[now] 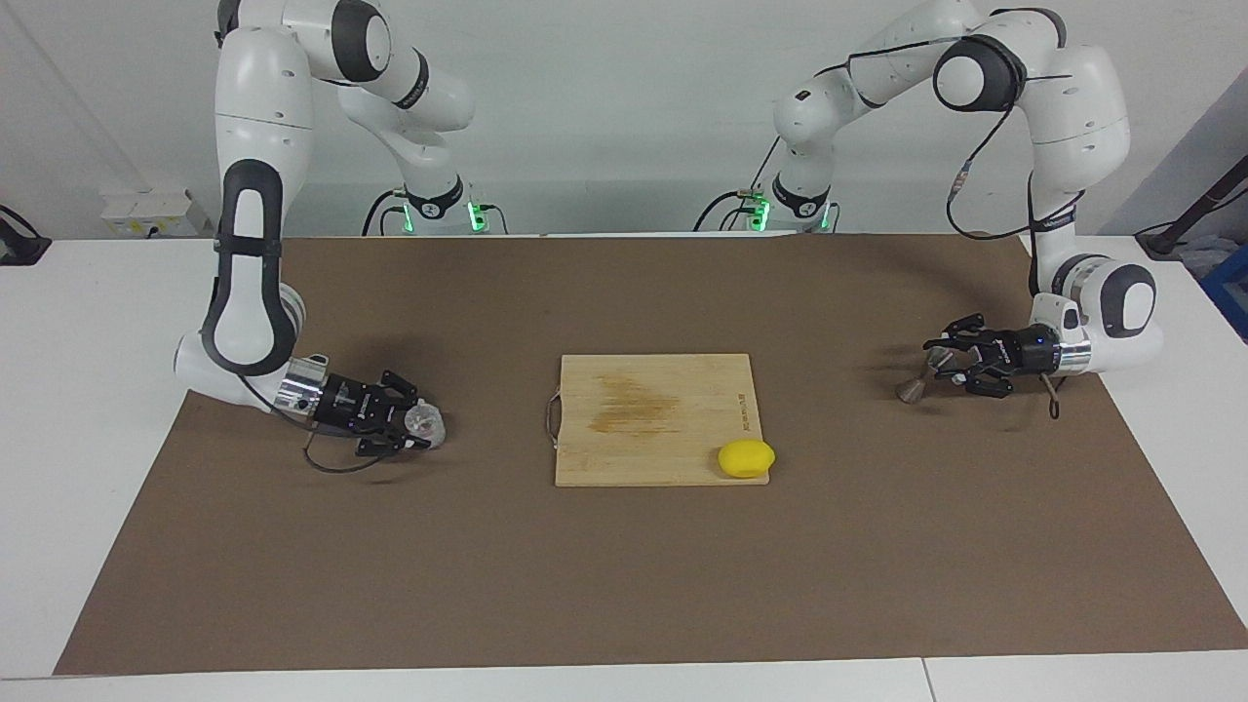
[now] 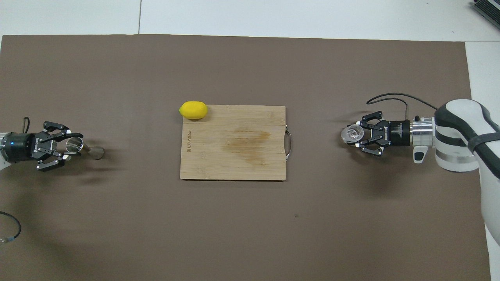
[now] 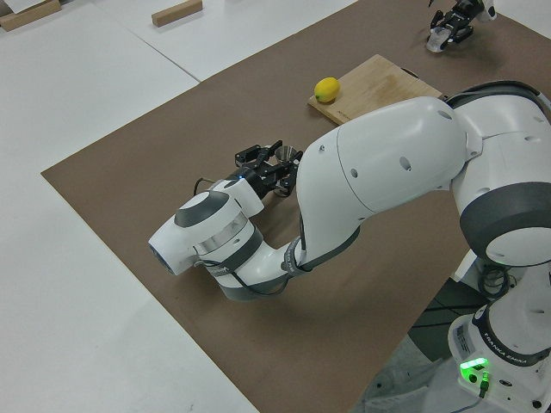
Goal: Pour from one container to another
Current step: 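Close the right gripper on the glass while the left gripper grips the metal cup, then carry the metal cup onto the board while the right gripper lifts the glass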
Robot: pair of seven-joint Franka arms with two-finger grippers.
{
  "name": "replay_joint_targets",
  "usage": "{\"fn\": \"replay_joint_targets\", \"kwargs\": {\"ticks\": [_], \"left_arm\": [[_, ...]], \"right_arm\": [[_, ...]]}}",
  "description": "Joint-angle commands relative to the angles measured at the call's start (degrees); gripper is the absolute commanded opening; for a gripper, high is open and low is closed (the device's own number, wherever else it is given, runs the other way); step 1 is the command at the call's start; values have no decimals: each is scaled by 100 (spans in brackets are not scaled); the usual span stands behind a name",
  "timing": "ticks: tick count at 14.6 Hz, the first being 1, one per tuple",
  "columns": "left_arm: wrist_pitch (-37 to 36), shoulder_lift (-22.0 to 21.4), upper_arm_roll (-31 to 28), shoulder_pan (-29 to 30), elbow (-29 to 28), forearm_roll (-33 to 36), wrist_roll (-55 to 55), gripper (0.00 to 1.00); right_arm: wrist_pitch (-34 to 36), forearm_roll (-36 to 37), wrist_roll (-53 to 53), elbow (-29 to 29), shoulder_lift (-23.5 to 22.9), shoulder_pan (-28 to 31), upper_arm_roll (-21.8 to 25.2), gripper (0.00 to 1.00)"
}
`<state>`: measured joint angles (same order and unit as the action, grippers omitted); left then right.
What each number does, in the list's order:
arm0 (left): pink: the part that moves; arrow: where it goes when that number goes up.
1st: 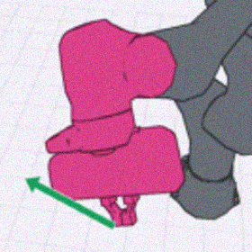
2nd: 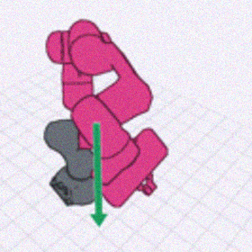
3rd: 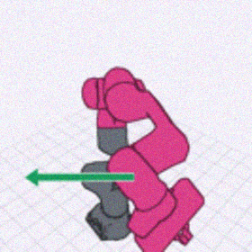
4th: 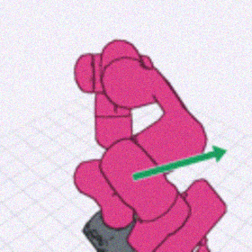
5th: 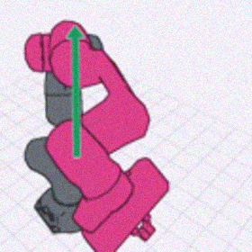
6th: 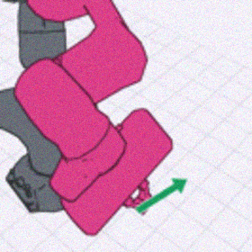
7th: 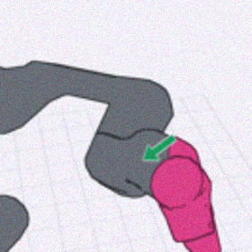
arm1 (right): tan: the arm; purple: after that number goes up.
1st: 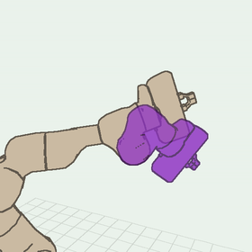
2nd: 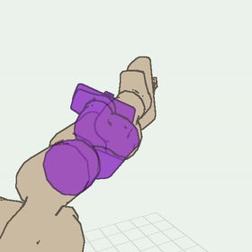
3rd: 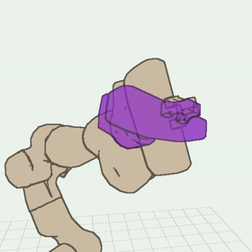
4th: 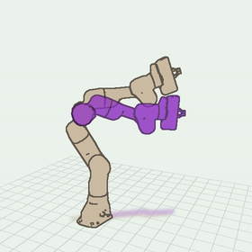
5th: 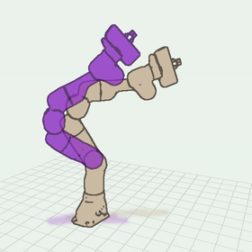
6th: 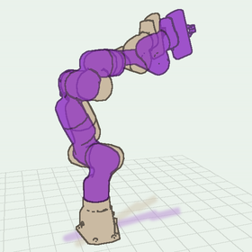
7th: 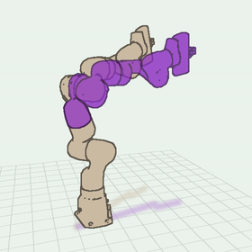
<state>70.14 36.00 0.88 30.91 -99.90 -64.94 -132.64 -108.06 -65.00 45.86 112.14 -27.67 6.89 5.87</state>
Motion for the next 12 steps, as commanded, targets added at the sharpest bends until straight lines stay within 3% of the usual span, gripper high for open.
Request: {"fn": "replay_joint_targets", "kwargs": {"ticks": [1, 4, 12], "left_arm": [[-44, -146, -53, -286, -73, -98, 159, 22], [25, -198, -53, -682, -187, -352, 168, 21], [447, -278, -53, -1991, -591, -1415, 265, 21]], "right_arm": [[4, 137, -95, -34, 16, -4, -16, 12], [13, 207, -113, -34, 68, -4, -24, 1], [189, 295, 221, -114, 595, -4, -60, 0]]}}
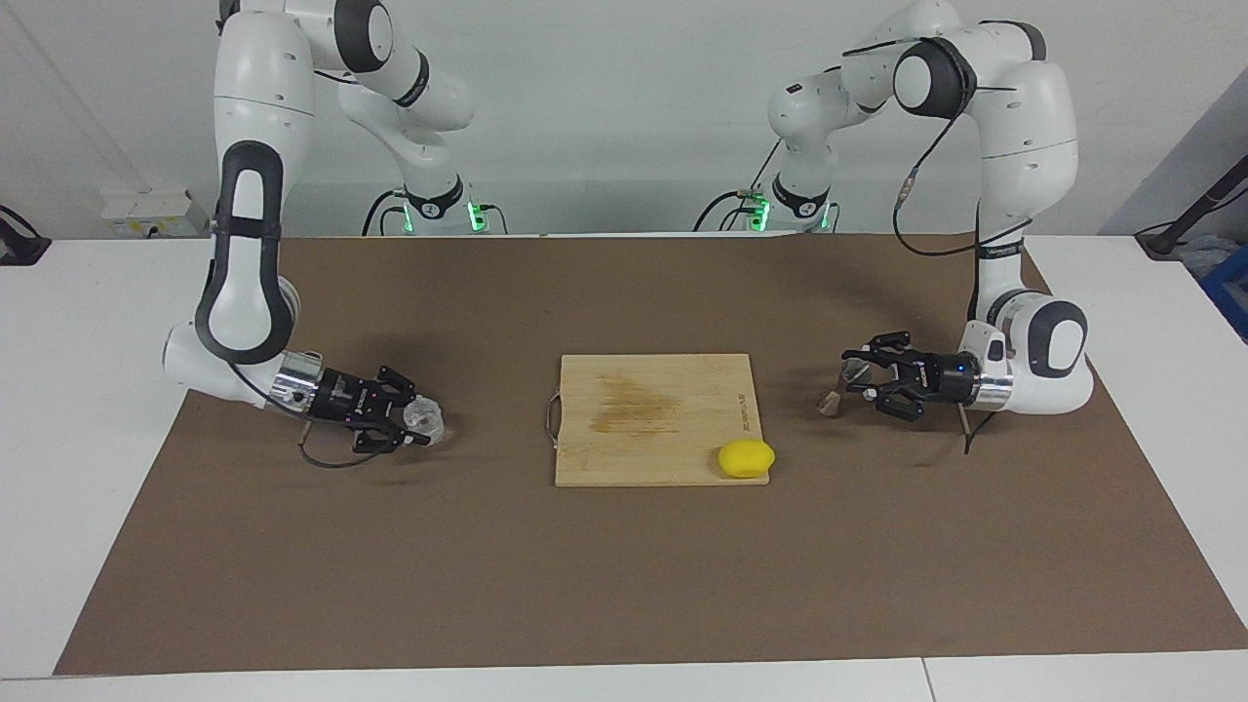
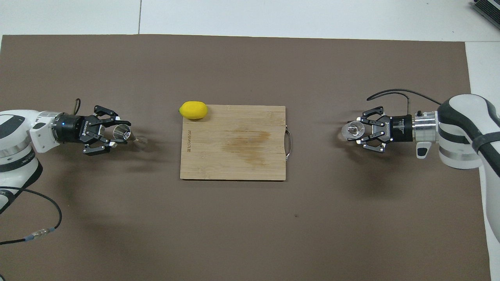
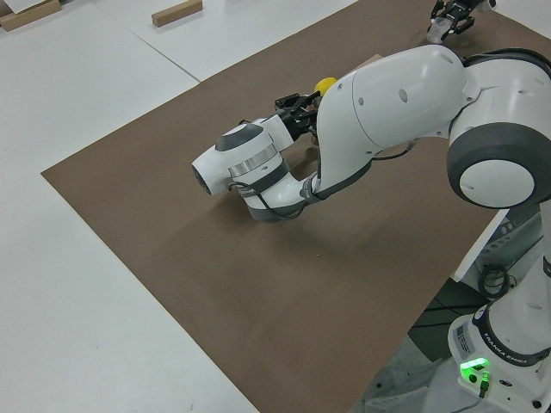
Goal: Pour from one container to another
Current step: 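Carry the metal cup onto the board while the right gripper lifts the glass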
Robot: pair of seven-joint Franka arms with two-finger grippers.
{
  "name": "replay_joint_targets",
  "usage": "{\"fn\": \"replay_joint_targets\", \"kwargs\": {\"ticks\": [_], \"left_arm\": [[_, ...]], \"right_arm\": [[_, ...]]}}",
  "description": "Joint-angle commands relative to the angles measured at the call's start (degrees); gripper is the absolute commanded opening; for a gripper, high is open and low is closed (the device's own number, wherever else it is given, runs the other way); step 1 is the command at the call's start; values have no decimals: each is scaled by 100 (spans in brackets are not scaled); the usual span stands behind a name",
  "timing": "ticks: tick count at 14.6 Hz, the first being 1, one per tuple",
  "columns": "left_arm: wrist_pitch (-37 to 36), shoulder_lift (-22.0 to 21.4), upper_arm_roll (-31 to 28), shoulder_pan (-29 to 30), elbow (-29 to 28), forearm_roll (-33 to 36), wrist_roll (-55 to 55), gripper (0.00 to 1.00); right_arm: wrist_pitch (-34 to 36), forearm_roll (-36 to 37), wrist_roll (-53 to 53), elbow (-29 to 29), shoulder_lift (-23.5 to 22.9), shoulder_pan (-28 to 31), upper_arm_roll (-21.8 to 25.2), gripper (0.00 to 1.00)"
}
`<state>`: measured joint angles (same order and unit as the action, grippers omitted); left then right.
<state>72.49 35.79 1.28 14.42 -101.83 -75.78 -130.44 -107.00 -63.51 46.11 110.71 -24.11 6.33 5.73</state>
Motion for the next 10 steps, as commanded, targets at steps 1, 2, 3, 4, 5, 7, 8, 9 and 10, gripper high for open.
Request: {"fn": "replay_joint_targets", "kwargs": {"ticks": [1, 2, 3, 4, 5, 7, 8, 9, 10], "left_arm": [[326, -274, -93, -448, -451, -402, 37, 21], [458, -404, -93, -562, -600, -515, 37, 21], [564, -528, -93, -659, -801, -664, 45, 20], [626, -685, -93, -686, -951, -736, 45, 19], [740, -800, -93, -747, -1048, -736, 54, 19], [898, -924, -93, -800, -1198, -762, 54, 18], [995, -968, -93, -861, -1268, -832, 63, 18], [1152, -1003, -93, -923, -1347, -868, 63, 18], [1258, -1073, -84, -1002, -1435, -929, 63, 18]], "right_arm": [[92, 138, 240, 30, 327, 52, -54, 0], [153, 138, 267, 30, 415, 52, -89, 0], [214, 138, 267, 30, 511, 52, -89, 0], [241, 129, 284, 30, 608, 52, -89, 0], [241, 129, 276, 30, 661, 52, -89, 0], [241, 129, 267, 30, 688, 52, -89, 0], [233, 129, 249, 30, 688, 52, -89, 0], [241, 129, 214, 30, 697, 52, -89, 0], [233, 129, 188, 30, 732, 52, -89, 0]]}}
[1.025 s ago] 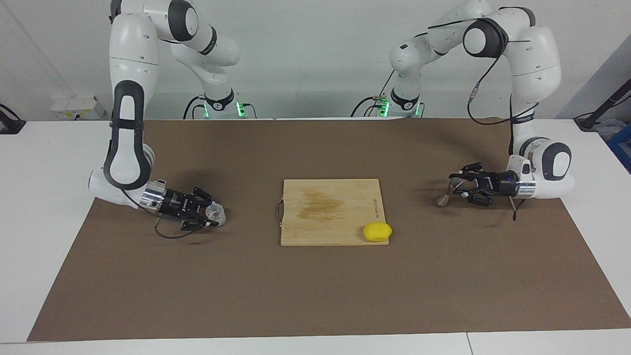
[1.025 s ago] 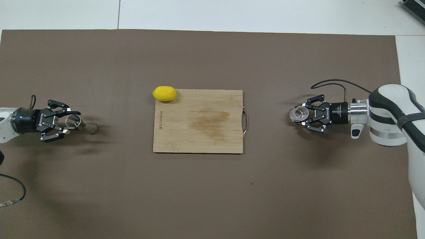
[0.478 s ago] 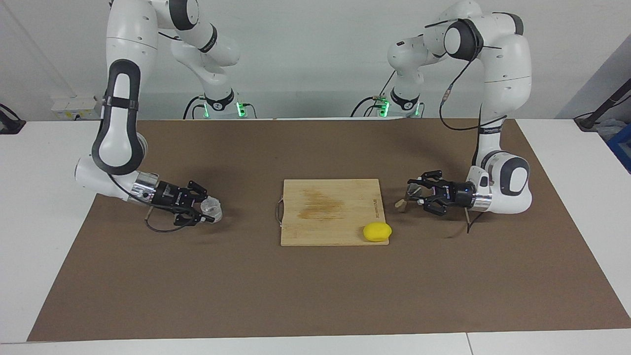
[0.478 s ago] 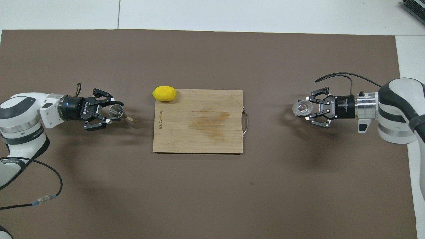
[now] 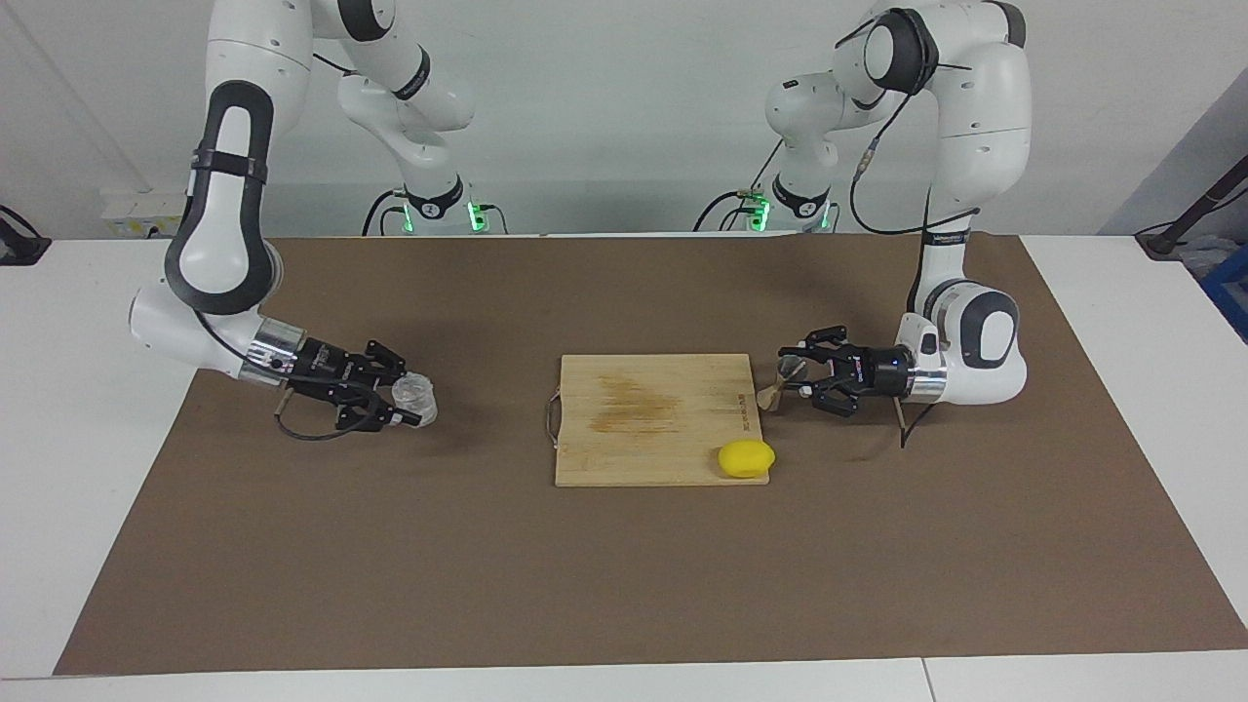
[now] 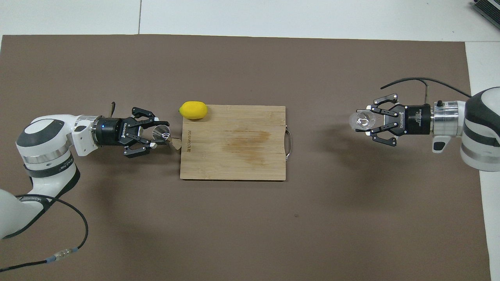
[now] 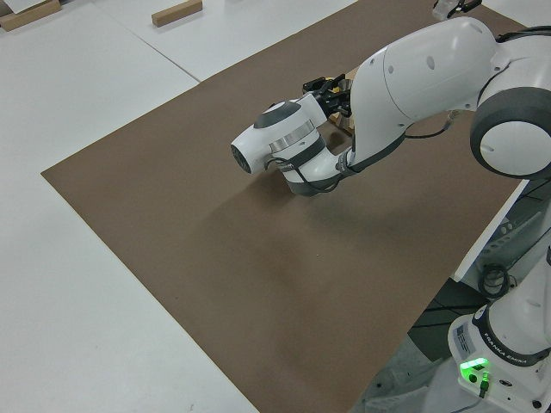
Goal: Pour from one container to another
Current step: 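Carry the metal cup onto the board while the right gripper lifts the glass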
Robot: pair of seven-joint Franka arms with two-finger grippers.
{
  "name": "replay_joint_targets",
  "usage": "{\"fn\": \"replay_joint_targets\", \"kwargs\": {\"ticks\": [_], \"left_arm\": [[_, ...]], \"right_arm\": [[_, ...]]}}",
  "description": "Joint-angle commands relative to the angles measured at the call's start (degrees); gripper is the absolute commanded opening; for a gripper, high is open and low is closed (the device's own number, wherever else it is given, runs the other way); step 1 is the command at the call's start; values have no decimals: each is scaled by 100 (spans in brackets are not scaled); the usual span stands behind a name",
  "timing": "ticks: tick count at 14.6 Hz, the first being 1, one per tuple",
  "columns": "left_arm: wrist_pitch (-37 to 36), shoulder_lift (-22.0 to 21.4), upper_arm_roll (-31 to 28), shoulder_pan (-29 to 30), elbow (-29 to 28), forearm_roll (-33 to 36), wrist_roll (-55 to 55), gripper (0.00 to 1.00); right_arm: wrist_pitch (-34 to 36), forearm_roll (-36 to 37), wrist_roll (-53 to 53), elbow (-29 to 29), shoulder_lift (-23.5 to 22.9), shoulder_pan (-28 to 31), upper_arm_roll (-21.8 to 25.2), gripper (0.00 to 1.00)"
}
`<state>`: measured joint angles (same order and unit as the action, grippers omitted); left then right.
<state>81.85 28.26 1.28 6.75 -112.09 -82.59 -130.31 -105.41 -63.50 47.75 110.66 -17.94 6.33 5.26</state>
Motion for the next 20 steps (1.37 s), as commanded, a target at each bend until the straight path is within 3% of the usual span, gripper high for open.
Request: {"fn": "replay_joint_targets", "kwargs": {"ticks": [1, 4, 11, 20], "left_arm": [[375, -399, -92, -357, -524, -396, 49, 18], [664, -646, -84, -560, -762, -547, 67, 18], [1341, -717, -84, -1385, -911, -1548, -73, 20], [1992, -682, -84, -2265, -1017, -2806, -1523, 20]], "right_arm": [[73, 127, 32, 34, 132, 53, -43, 0], [82, 127, 103, 34, 194, 53, -43, 0], [64, 145, 50, 34, 246, 61, -43, 0], [3, 145, 112, 17, 396, -185, -69, 0]]}}
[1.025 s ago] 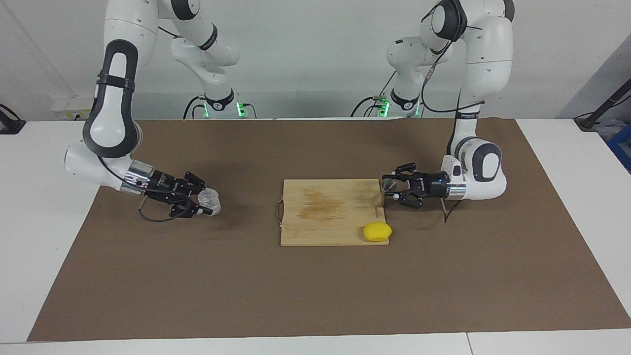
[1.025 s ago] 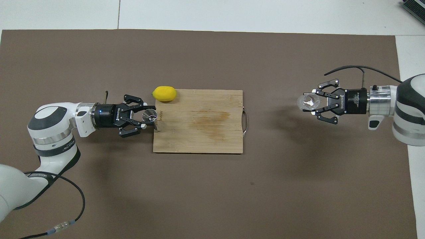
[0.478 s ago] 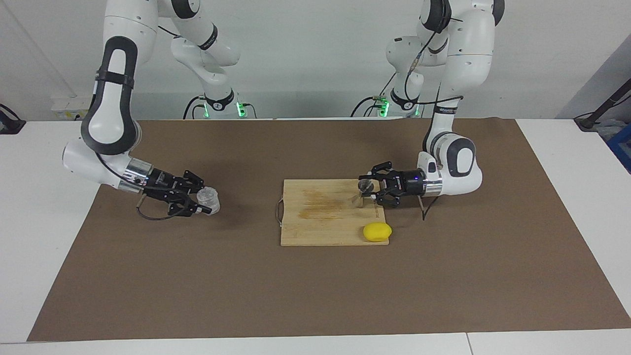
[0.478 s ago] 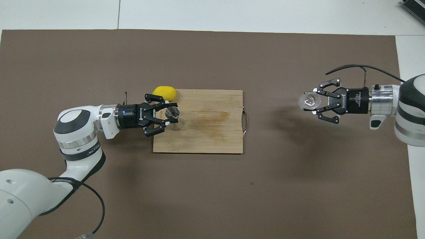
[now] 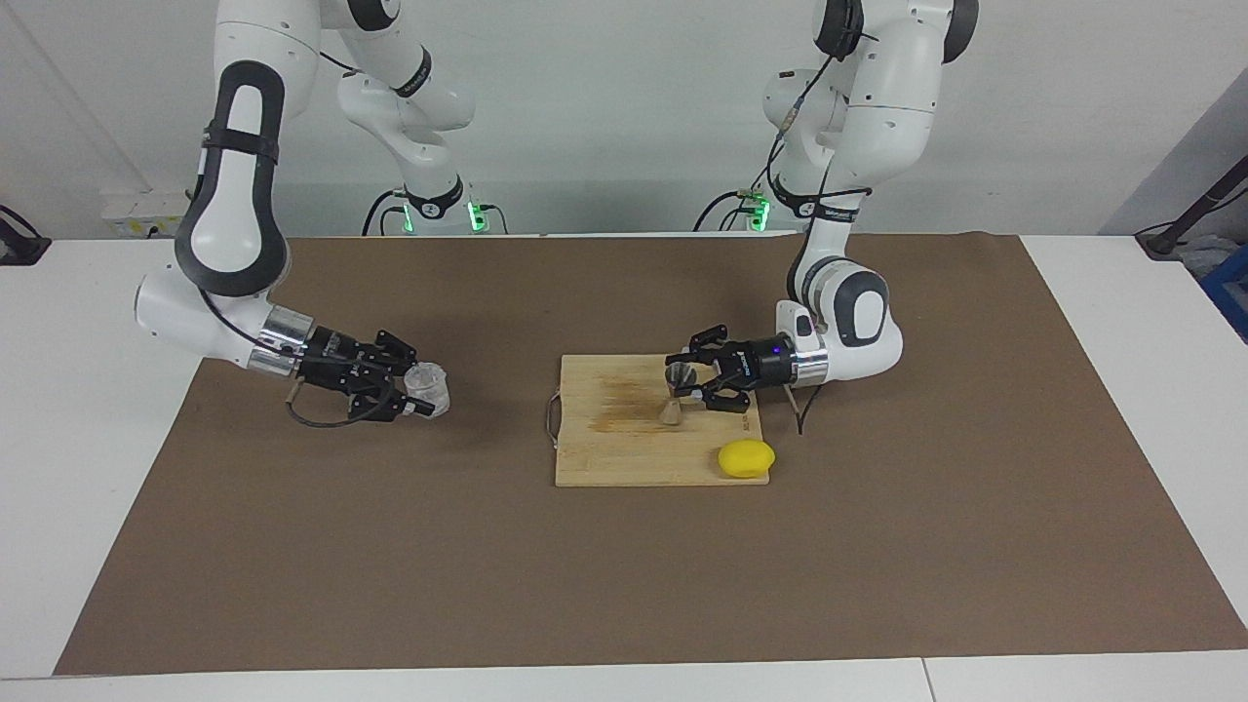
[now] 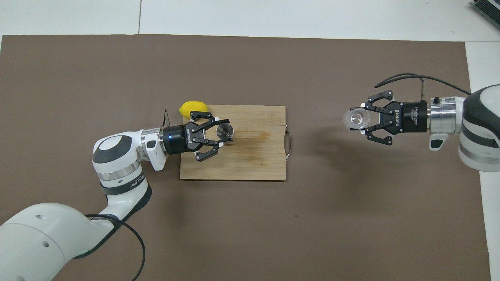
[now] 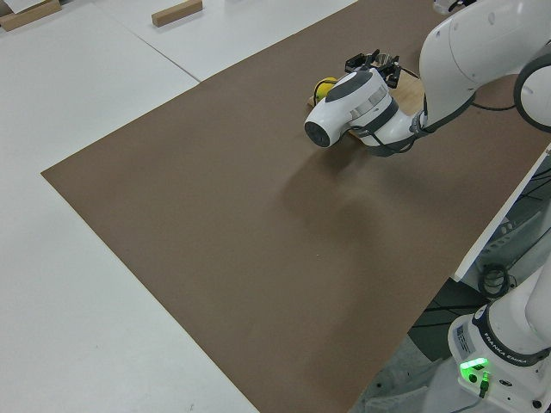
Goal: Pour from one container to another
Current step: 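Carry the metal cup onto the board while the right gripper lifts the glass, then open the left gripper on the board while the right gripper moves the glass inward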
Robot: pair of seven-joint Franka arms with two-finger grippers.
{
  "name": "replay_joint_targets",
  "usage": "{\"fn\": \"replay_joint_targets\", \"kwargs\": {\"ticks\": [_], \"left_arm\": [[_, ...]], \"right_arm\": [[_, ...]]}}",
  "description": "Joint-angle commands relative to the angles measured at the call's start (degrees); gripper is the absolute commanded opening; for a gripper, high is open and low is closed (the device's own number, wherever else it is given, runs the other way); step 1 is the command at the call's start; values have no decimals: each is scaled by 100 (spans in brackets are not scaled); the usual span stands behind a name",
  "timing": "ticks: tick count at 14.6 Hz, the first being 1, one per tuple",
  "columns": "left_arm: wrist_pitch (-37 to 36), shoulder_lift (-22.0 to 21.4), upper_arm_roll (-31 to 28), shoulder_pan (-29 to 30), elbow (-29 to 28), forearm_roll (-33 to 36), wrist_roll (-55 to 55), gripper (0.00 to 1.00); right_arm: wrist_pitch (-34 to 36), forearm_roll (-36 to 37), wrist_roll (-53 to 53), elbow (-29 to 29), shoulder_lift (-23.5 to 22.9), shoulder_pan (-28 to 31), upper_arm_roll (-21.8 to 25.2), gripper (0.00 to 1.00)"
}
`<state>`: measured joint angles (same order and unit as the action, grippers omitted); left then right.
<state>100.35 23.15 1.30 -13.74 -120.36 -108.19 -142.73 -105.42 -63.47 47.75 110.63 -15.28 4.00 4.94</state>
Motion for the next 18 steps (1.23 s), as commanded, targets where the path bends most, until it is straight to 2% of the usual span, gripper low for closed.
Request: {"fn": "replay_joint_targets", "kwargs": {"ticks": [1, 8, 14, 15, 16, 18], "left_arm": [[160, -170, -86, -278, -189, -273, -290, 20], [643, -118, -95, -796, -145, -747, -431, 20], [942, -91, -95, -885, -119, -765, -607, 22], [952, -91, -95, -885, -119, -765, -607, 26], [952, -91, -95, -876, -119, -765, -607, 36], [952, -91, -95, -876, -119, -765, -598, 69]], "right_arm": [[4, 133, 103, 20, 130, 48, -37, 0], [57, 133, 147, 29, 148, 31, -45, 0], [66, 107, 384, 3, 148, -241, -89, 0], [66, 107, 375, -6, 148, -250, -107, 0], [66, 107, 384, -32, 148, -294, -159, 0], [66, 107, 384, -50, 139, -417, -168, 0]]}}
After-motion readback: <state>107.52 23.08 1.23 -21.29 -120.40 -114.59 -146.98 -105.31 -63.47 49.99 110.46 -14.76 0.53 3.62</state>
